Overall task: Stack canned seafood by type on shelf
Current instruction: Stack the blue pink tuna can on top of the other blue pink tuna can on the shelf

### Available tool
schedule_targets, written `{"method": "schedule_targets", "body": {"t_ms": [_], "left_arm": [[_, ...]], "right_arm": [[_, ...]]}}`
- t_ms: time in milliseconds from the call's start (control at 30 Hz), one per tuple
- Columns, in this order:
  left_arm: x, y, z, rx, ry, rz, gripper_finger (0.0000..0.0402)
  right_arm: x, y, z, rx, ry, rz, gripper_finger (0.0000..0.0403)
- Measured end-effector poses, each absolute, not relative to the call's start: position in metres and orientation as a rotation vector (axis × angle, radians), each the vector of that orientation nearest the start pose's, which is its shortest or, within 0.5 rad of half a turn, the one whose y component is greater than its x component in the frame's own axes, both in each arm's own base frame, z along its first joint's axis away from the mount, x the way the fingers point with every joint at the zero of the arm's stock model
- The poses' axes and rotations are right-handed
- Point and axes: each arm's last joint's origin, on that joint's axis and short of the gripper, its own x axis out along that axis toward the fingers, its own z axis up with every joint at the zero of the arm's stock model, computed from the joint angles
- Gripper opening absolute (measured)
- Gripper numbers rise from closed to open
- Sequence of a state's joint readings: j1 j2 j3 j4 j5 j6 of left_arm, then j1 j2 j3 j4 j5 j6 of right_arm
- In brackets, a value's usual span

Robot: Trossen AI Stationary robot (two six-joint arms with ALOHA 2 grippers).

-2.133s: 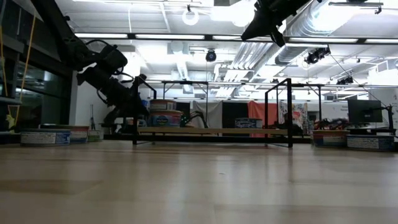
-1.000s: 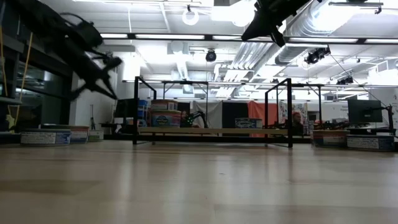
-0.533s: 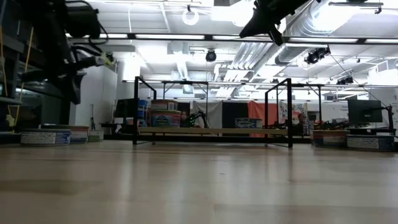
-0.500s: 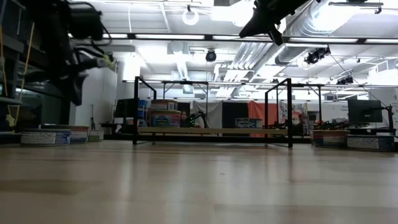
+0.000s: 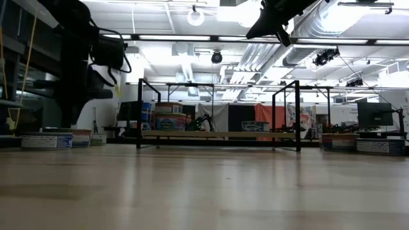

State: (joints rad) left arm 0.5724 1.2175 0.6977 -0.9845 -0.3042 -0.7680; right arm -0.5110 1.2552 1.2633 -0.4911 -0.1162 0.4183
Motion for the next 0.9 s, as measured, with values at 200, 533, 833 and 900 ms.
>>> {"method": "schedule_targets", "body": {"t_ms": [200, 533, 833, 900], "left_arm": [[0.147, 0.097, 0.172, -0.737, 1.189, 1.206, 0.0000], [0.157, 0.082, 0.164, -0.649, 1.169, 1.068, 0.0000], [0.189, 0.033, 0.166, -0.620, 1.066, 0.784, 0.0000], [0.193, 0.021, 0.166, -0.623, 1.043, 0.735, 0.0000]], "right_arm": [[0.235, -0.128, 0.371, 0.556, 0.378, -0.480, 0.0000], [0.235, -0.128, 0.371, 0.570, 0.379, -0.482, 0.0000], [0.235, -0.128, 0.371, 0.625, 0.367, -0.494, 0.0000], [0.235, -0.128, 0.371, 0.637, 0.364, -0.493, 0.0000]]}}
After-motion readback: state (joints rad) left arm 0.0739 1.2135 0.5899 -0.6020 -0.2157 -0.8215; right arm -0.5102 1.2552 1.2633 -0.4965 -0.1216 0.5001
